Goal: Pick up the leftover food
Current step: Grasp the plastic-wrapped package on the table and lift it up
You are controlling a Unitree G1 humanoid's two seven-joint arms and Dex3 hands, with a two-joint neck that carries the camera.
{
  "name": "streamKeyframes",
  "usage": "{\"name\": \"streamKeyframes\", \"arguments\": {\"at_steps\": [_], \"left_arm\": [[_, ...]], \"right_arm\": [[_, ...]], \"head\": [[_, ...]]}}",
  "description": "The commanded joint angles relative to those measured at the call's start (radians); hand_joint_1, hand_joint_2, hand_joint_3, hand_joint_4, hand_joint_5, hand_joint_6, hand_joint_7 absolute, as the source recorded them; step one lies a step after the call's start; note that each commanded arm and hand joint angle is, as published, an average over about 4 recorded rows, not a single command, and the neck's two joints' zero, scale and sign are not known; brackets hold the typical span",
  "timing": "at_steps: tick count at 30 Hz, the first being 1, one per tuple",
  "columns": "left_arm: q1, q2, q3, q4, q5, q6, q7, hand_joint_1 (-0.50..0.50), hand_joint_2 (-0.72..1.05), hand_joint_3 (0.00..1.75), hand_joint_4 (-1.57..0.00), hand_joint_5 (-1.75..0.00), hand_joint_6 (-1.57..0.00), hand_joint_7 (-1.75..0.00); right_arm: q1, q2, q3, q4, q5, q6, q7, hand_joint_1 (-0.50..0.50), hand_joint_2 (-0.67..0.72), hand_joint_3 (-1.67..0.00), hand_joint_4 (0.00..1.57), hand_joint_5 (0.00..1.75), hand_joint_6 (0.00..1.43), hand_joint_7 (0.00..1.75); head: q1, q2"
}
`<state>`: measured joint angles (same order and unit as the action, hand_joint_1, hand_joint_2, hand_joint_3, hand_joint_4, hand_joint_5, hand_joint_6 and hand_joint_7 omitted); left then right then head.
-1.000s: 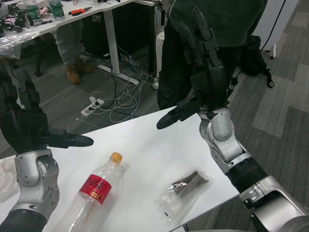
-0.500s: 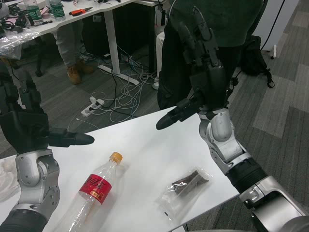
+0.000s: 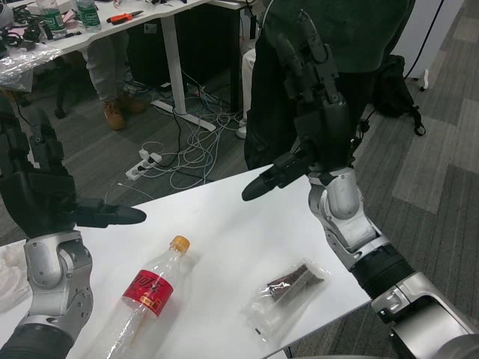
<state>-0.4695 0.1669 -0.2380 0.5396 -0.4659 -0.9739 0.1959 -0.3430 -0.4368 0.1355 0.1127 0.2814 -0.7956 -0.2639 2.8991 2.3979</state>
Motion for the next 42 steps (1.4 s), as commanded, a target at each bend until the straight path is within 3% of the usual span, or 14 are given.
{"name": "streamKeyframes", "arguments": {"at_steps": [1, 42], "left_arm": [[0.011, 0.006, 0.005, -0.011, -0.002, 0.001, 0.002, -0.5, -0.28, 0.0, -0.15, 0.0, 0.0, 0.0], [0.014, 0.01, 0.011, -0.013, -0.005, 0.001, 0.002, -0.5, -0.28, 0.0, -0.18, 0.0, 0.0, 0.0]], "right_arm": [[0.007, 0.003, 0.004, -0.016, 0.009, -0.002, -0.006, -0.38, 0.34, 0.0, 0.0, 0.0, 0.0, 0.0], [0.006, 0.013, 0.012, -0.016, 0.009, 0.009, -0.004, -0.38, 0.31, 0.0, 0.0, 0.0, 0.0, 0.0]], "head": [[0.002, 0.0], [0.008, 0.026]]}}
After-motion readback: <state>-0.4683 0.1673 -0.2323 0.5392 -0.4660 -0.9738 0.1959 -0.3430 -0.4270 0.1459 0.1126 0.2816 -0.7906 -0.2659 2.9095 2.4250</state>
